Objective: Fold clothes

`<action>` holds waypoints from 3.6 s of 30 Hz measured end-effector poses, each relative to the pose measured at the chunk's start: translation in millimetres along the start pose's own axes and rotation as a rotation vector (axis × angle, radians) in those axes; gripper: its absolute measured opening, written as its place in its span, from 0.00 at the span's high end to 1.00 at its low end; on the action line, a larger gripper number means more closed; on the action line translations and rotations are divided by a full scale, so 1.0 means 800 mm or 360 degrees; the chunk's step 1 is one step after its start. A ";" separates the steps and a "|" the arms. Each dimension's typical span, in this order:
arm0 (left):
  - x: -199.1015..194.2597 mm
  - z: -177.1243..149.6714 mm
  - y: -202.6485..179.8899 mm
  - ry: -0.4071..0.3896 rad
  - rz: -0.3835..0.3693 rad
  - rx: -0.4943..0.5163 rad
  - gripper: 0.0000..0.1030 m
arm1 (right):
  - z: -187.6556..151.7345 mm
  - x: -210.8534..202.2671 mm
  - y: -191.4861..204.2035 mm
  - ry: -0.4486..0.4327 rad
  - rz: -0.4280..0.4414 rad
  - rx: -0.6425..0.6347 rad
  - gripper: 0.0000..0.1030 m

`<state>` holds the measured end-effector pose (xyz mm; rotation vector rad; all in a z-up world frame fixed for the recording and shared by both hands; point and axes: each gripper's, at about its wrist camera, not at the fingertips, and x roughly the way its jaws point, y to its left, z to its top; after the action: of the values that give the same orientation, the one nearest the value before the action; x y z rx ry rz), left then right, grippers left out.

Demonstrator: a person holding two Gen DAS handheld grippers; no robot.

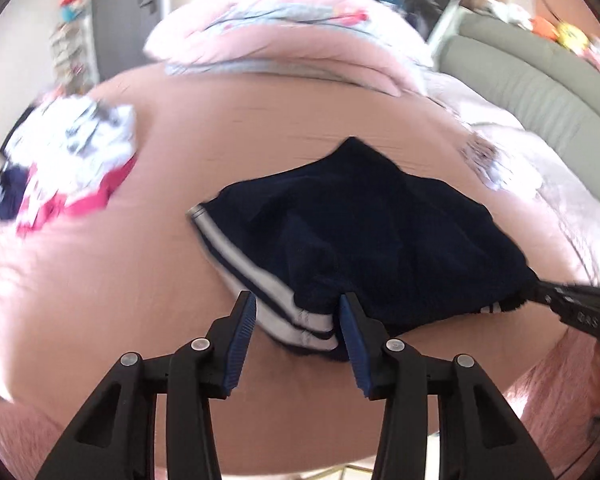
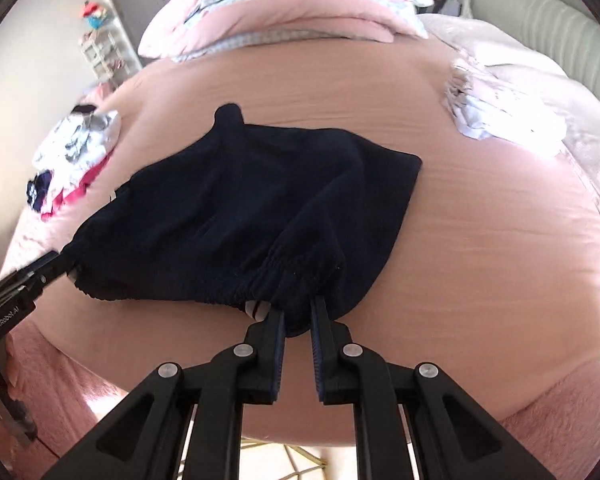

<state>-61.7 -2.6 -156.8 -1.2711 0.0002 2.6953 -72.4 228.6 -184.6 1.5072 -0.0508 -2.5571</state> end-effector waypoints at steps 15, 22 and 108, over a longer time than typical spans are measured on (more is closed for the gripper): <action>0.021 0.015 -0.027 0.0157 -0.0111 0.0346 0.62 | -0.007 -0.026 0.021 0.0118 0.0126 -0.0148 0.74; 0.129 0.017 -0.023 0.0386 0.0178 0.0328 0.87 | 0.029 0.009 0.019 0.0043 -0.0062 -0.0214 0.74; 0.068 0.049 0.161 0.0409 -0.0319 -0.0269 0.83 | 0.065 0.117 0.184 0.0309 0.0213 -0.0533 0.74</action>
<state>-145.0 -119.3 -182.2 -1.5662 -0.3123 2.3895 -142.9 65.1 -223.4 1.5499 0.2776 -2.1725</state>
